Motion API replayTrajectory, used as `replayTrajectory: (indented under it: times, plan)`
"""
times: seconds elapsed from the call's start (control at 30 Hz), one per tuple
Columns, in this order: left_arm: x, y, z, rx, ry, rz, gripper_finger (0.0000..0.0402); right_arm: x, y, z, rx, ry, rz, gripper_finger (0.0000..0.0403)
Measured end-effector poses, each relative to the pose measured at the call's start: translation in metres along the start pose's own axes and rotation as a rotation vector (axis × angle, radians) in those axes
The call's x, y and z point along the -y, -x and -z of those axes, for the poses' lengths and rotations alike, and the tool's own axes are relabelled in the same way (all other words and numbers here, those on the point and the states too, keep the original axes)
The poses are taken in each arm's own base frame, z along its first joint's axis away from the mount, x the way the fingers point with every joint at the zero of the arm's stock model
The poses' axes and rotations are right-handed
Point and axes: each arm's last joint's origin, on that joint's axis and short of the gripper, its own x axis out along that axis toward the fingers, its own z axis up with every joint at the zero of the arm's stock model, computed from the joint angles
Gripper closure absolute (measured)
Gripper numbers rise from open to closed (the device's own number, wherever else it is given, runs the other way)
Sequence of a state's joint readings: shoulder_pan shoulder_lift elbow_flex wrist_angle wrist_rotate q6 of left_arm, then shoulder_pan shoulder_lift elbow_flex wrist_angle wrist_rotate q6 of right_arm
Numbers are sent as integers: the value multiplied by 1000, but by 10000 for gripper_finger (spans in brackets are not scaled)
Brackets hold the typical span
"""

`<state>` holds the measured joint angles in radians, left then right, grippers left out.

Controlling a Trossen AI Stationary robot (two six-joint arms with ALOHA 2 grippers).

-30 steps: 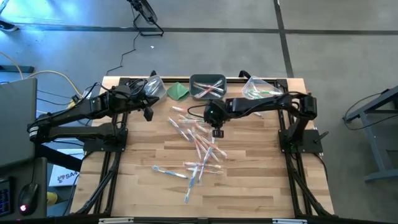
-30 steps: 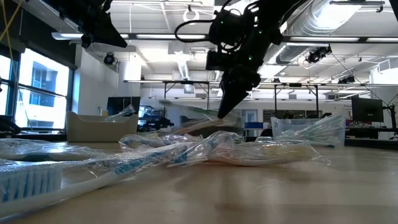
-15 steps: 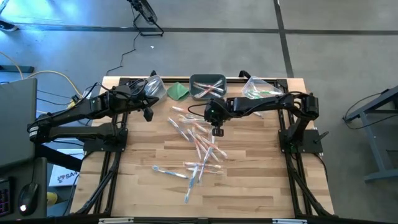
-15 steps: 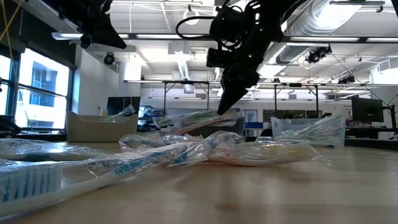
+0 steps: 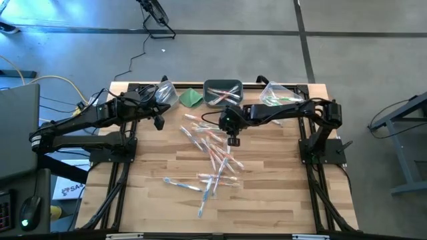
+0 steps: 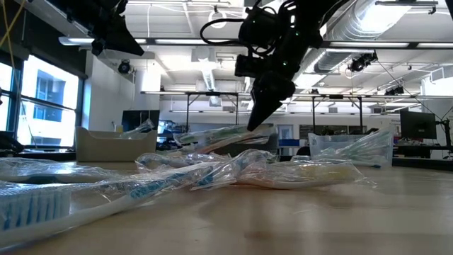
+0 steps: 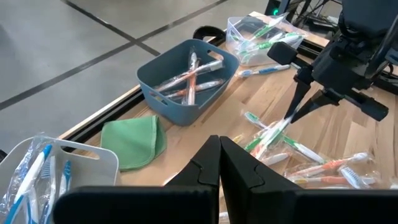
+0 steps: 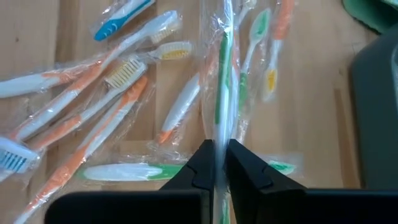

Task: Pick & Place Toothbrushes
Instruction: Put the bottom green toothbrush into the transparent bin

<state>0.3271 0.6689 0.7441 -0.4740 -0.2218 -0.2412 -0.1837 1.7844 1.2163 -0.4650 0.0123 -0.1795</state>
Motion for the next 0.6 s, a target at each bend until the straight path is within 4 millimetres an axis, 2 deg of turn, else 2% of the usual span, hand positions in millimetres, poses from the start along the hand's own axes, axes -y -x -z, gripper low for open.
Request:
replayTrajectory:
  times: [0.23, 0.4, 0.6]
  plan:
    - [0, 0, 0, 0, 0, 1, 401, -2, -21, 6, -51, -5, -45, 379]
    - [0, 0, 0, 0, 0, 1, 402, -2, -23, 7, -55, -2, -46, 376]
    - [0, 0, 0, 0, 0, 1, 401, 0, -23, 8, -75, 11, 27, 327]
